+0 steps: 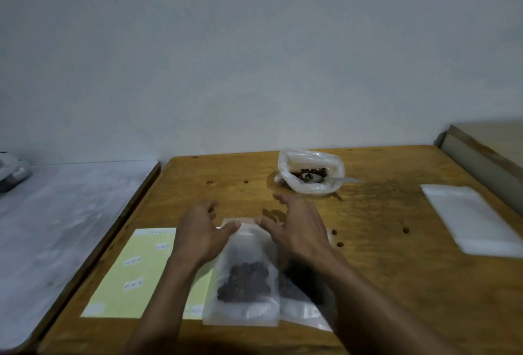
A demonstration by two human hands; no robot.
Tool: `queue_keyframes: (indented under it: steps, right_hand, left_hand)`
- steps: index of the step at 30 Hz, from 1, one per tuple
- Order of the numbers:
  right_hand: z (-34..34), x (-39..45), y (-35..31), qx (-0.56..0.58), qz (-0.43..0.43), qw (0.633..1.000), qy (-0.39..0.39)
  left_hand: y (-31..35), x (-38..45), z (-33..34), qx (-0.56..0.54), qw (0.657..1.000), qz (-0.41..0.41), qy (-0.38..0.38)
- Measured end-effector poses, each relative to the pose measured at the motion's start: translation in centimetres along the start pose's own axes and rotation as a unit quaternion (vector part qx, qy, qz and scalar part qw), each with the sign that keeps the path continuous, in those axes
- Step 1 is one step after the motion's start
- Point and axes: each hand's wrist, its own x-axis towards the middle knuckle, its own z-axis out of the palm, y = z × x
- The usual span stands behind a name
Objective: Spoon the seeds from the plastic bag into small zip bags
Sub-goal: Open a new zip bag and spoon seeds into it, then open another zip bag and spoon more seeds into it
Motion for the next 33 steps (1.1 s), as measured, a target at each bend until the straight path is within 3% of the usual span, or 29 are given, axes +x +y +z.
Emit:
queue_keyframes:
  steps: [6,13,18,22,25,29,33]
  right_hand:
    - [-5.8,-1.4,2.3,0.035,0.019,0.996,0.084]
    - [-14.4,-0.6,9.5,0.015,0.129,0.974,0.183]
    - [-19.0,-0.8,16.7,-0.082,0.236,0.940,0.232]
    - [-21.1,-1.1,21.0,-0.134,0.323,0.918,0.187]
    - [-20.9,-1.3,22.4,-0.121,0.317,0.923,0.181]
    - [-20.2,-1.3,23.0,-0.091,0.294,0.924,0.228]
    - [-21.1,-0.8,23.8,-0.035,0.324,0.918,0.226]
  left_hand:
    - [5.5,-0.6,2.0,-0.082,0.985,0.148,0.039]
    - [15.8,-1.1,9.8,-0.111,0.958,0.256,-0.072]
    - [20.9,-2.1,17.9,-0.045,0.947,0.273,-0.162]
    - [23.7,-2.2,23.9,0.017,0.934,0.281,-0.222]
    - [24.5,-2.2,26.9,0.056,0.929,0.282,-0.234]
    - [24.7,-2.0,28.6,0.108,0.925,0.295,-0.214]
    - [24.8,-1.4,29.1,0.092,0.930,0.281,-0.217]
